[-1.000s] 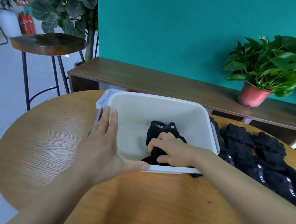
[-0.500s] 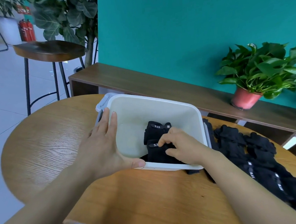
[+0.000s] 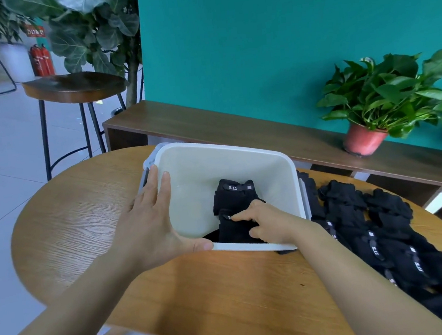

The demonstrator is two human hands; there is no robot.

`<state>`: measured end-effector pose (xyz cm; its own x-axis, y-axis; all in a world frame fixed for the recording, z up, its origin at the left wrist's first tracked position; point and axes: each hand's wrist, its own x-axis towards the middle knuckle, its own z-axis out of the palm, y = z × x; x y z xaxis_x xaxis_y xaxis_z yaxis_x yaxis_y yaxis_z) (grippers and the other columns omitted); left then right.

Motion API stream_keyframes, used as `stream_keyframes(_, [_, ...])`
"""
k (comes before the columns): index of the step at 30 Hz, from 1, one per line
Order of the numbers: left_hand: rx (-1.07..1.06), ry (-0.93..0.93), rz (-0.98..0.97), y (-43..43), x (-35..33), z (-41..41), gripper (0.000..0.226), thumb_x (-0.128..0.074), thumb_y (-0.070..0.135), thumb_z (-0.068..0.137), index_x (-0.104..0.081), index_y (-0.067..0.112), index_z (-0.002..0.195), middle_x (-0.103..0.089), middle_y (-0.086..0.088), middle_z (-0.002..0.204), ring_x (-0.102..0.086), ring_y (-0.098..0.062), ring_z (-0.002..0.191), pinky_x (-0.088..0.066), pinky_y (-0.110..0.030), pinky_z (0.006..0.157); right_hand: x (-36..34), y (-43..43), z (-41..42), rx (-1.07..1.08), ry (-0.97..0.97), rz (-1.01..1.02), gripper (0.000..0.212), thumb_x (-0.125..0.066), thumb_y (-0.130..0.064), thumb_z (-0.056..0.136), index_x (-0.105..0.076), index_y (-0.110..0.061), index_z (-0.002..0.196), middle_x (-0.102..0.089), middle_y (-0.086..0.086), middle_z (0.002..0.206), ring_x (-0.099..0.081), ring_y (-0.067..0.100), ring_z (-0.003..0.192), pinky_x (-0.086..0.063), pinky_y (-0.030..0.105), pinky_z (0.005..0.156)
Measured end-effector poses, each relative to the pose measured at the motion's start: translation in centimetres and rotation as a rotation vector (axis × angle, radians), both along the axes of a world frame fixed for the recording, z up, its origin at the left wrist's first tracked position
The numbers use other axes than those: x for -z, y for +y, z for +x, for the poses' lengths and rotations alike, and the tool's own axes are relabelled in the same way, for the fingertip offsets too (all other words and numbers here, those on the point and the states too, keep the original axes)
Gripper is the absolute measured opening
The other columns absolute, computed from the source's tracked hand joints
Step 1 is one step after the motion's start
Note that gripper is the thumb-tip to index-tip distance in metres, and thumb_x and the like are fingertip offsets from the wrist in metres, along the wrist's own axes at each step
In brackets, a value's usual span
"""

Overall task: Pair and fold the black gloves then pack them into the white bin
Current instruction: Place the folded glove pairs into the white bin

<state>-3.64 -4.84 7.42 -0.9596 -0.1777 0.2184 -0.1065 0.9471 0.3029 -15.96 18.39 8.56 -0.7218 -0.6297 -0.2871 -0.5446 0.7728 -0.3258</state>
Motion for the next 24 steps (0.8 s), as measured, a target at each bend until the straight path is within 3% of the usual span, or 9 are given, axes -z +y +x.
stream_keyframes(4, [-0.021,-0.024,-0.024,0.1,-0.3,-0.1,0.156,-0.028,0.109,0.033,0.021,0.021,0.152,0.031,-0.001,0.160,-0.007,-0.027,0.151,-0.025,-0.047,0.116,-0.6,-0.1,0.2,-0.006,0.036,-0.055,0.049,-0.046,-0.005,0.099,-0.050,-0.029,0.142,-0.043,-0.002,0.114,-0.046,0.018,0.108,-0.037,0.026,0.096])
stream_keyframes(8, [-0.055,-0.024,-0.011,0.5,-0.6,-0.3,0.161,-0.021,0.110,0.026,0.013,0.019,0.154,0.027,-0.002,0.161,-0.006,-0.025,0.151,-0.027,-0.046,0.116,-1.5,0.2,0.8,0.051,0.162,-0.222,0.039,-0.047,-0.007,0.099,-0.059,-0.020,0.134,-0.060,-0.001,0.112,-0.056,0.018,0.105,-0.046,0.033,0.095])
stream_keyframes(11, [-0.102,-0.031,0.015,1.0,-0.7,-0.5,0.162,-0.020,0.109,0.025,0.010,0.017,0.155,0.024,-0.003,0.162,-0.004,-0.024,0.152,-0.026,-0.045,0.116,-2.0,1.0,1.4,0.097,0.273,-0.318,0.033,-0.049,-0.009,0.098,-0.067,-0.019,0.124,-0.059,-0.011,0.104,-0.053,0.010,0.100,-0.045,0.029,0.088])
stream_keyframes(16, [-0.150,-0.007,0.000,1.6,-0.8,-0.8,0.158,-0.020,0.110,0.027,-0.007,0.014,0.152,0.006,-0.005,0.161,-0.014,-0.026,0.148,-0.037,-0.050,0.110,-2.0,3.2,2.8,0.174,0.383,-0.382,0.032,-0.051,-0.013,0.098,-0.067,-0.023,0.124,-0.062,-0.008,0.120,-0.049,0.009,0.118,-0.042,0.026,0.096])
stream_keyframes(24, [-0.199,-0.103,0.065,2.5,-2.1,-1.1,0.161,-0.028,0.108,0.028,0.004,0.017,0.156,0.019,-0.004,0.163,-0.001,-0.025,0.152,-0.030,-0.049,0.116,-0.3,6.5,4.7,0.403,0.597,-0.585,0.025,-0.058,-0.014,0.096,-0.071,-0.018,0.116,-0.067,-0.004,0.110,-0.052,0.013,0.111,-0.044,0.024,0.087])
